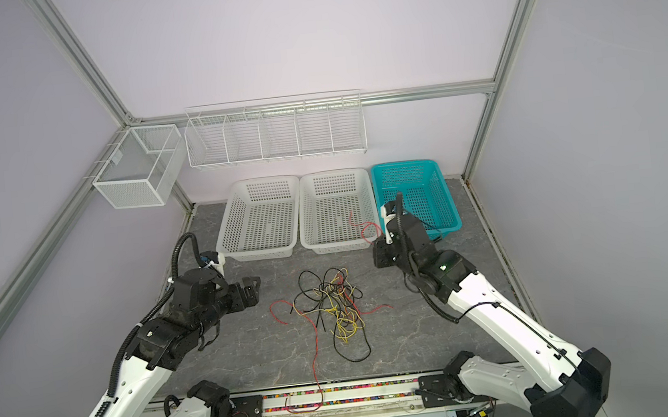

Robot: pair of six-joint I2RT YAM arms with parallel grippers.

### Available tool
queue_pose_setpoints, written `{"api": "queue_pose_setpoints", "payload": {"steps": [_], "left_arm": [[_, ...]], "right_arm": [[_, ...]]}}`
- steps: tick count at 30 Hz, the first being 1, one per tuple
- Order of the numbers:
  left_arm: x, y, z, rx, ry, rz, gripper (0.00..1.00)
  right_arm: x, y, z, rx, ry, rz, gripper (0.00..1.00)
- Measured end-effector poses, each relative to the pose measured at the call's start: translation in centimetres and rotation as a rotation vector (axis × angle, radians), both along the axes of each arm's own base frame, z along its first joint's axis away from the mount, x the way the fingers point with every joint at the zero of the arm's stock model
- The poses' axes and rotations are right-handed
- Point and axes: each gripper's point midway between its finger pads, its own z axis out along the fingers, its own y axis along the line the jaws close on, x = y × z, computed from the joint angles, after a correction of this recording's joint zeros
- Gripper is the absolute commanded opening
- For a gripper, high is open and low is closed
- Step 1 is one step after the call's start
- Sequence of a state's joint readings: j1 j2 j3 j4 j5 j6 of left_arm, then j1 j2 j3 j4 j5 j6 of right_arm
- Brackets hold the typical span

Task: Untangle the cables
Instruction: 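Carry the red wire to the teal basket and release it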

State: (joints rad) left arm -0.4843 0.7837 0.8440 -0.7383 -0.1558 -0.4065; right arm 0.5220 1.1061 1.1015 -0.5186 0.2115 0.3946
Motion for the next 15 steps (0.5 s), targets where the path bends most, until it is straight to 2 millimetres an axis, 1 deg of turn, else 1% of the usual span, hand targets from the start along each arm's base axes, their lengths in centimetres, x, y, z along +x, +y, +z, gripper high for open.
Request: {"api": "queue_pose_setpoints", "payload": {"steps": [3,6,9,12,15], "left_arm": [[0.1,0.0,-0.2,0.004,0.007,-0.001,0.99],[0.1,-0.1,-0.3,0.006,0.011,-0.001,0.99],[0.1,-0.1,-0.4,0.007,0.014,-0.001,0.99],[0.1,-0.2,-0.4,0.005,0.016,-0.005,0.99],[0.1,-0.2,-0.5,0.005,0.019,-0.006,0.99]], "right_arm": [[2.9,-3.6,0.1,0.017,0.026,-0.108,0.07],[5.9,-5.8,-1.2,0.038,0.086,-0.170,0.07],[8.5,-7.0,-3.3,0.042,0.157,-0.204,0.07],[11.1,-8.0,-4.9,0.042,0.208,-0.235,0.08],[13.1,-9.1,-6.2,0.037,0.240,-0.267,0.13]]}}
